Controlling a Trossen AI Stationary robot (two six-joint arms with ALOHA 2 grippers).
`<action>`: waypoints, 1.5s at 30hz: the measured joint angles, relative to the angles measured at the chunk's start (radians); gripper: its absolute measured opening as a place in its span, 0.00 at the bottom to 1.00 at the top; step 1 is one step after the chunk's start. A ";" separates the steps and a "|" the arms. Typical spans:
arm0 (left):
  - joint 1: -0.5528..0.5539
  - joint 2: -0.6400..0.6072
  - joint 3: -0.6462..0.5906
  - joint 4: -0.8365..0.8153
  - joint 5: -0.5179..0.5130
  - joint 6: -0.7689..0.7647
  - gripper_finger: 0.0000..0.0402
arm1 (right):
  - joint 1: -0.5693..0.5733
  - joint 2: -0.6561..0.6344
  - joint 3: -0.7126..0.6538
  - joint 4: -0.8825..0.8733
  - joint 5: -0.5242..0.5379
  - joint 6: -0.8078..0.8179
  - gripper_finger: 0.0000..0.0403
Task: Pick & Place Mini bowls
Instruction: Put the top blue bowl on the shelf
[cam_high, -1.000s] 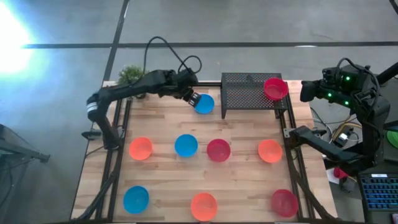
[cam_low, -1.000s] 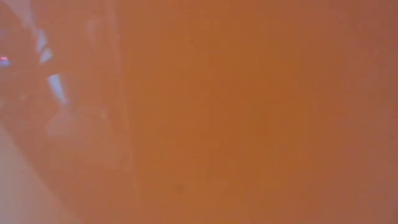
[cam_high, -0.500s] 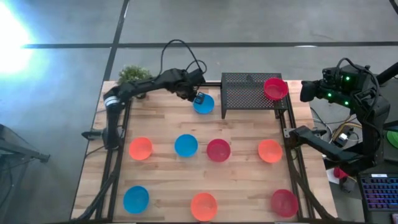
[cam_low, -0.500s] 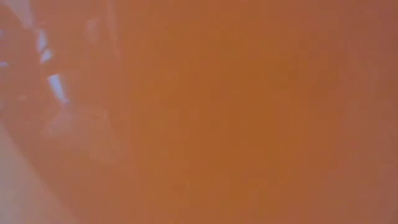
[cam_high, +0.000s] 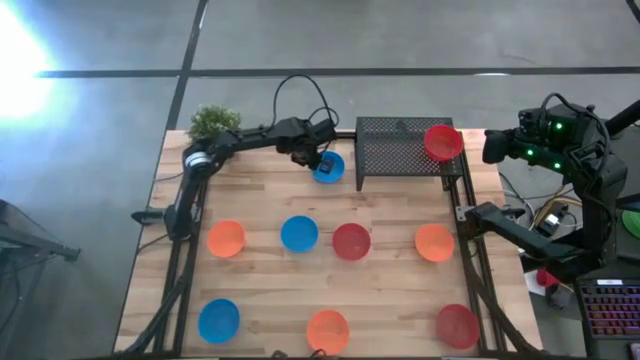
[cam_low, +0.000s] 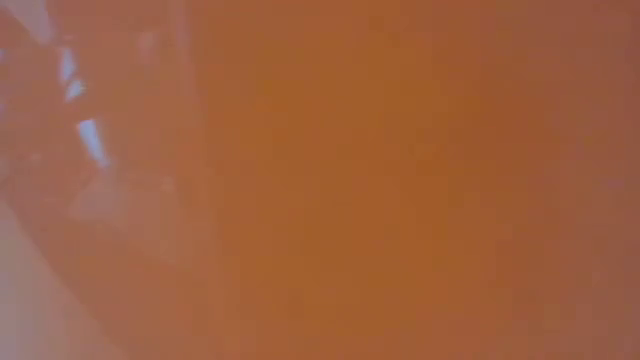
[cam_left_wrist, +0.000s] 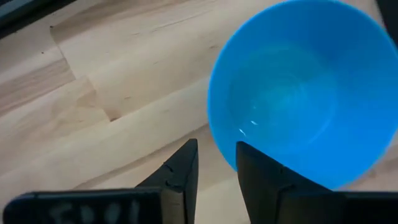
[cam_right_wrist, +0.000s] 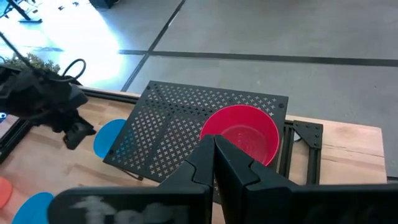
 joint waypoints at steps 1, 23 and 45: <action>0.000 0.008 0.000 0.008 0.000 -0.001 0.25 | 0.000 0.000 0.000 0.000 0.000 0.000 0.02; -0.003 0.066 -0.048 0.060 0.018 -0.049 0.24 | 0.000 0.000 -0.001 -0.005 0.000 -0.002 0.02; -0.022 -0.230 -0.098 0.100 -0.198 0.132 0.00 | 0.000 0.028 -0.001 0.182 -0.258 -0.110 0.02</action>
